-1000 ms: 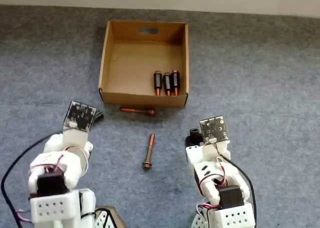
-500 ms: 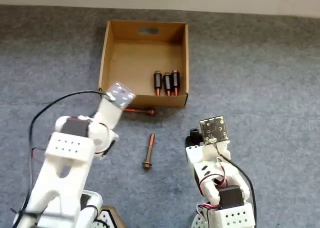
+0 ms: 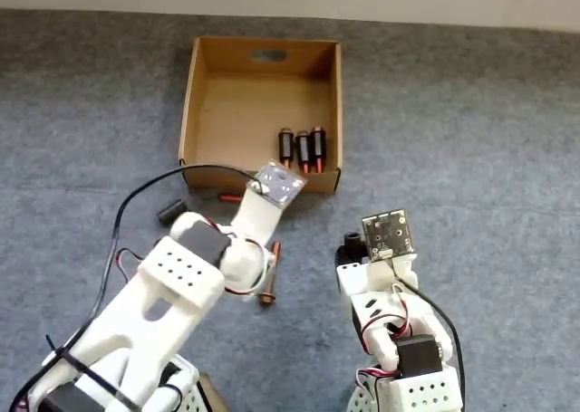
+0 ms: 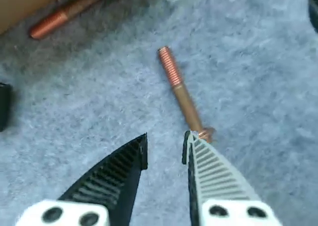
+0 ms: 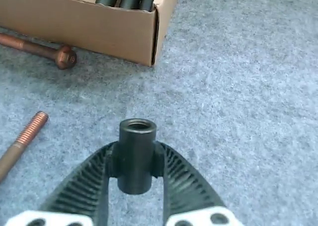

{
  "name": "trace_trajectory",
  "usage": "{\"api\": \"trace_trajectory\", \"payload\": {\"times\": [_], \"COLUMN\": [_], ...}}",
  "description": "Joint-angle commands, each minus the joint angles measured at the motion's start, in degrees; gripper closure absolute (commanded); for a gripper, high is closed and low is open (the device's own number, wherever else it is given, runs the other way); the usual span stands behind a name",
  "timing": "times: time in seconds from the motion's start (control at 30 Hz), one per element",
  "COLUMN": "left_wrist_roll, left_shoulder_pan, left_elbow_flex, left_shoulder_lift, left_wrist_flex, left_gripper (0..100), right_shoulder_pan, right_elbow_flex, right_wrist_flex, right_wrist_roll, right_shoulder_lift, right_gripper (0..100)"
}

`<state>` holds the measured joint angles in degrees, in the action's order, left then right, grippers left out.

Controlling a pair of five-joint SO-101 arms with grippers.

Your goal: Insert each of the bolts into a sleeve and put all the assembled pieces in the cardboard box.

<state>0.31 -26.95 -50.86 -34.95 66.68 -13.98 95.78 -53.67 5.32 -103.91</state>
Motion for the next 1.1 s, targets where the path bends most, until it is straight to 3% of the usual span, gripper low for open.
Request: {"api": "trace_trajectory", "payload": {"times": [0.0, 0.2, 0.33, 0.67, 1.07], "left_wrist_roll": [1.2, 1.3, 1.3, 1.2, 1.1], "left_shoulder_pan": [-2.2, -2.3, -2.3, -2.7, -2.7], "left_elbow_flex": [2.0, 2.0, 2.0, 5.8, 6.7], "left_shoulder_lift": [0.1, 0.1, 2.2, 17.5, 24.9], "left_wrist_flex": [-3.1, -3.3, -3.0, -5.5, -7.8], "left_gripper": [86, 86, 79, 82, 82], "right_shoulder_pan": [0.6, 0.6, 0.6, 0.6, 0.6], "right_elbow_flex": [1.4, 1.4, 1.4, 1.4, 2.0], "right_wrist_flex": [-0.1, -0.2, -0.2, -0.4, -0.1], "right_wrist_roll": [-0.1, -0.1, -0.1, -0.1, 0.0], "right_shoulder_lift": [-1.0, -1.0, -1.0, -1.0, -1.1], "right_gripper": [99.2, 99.2, 99.2, 99.2, 99.2]}}
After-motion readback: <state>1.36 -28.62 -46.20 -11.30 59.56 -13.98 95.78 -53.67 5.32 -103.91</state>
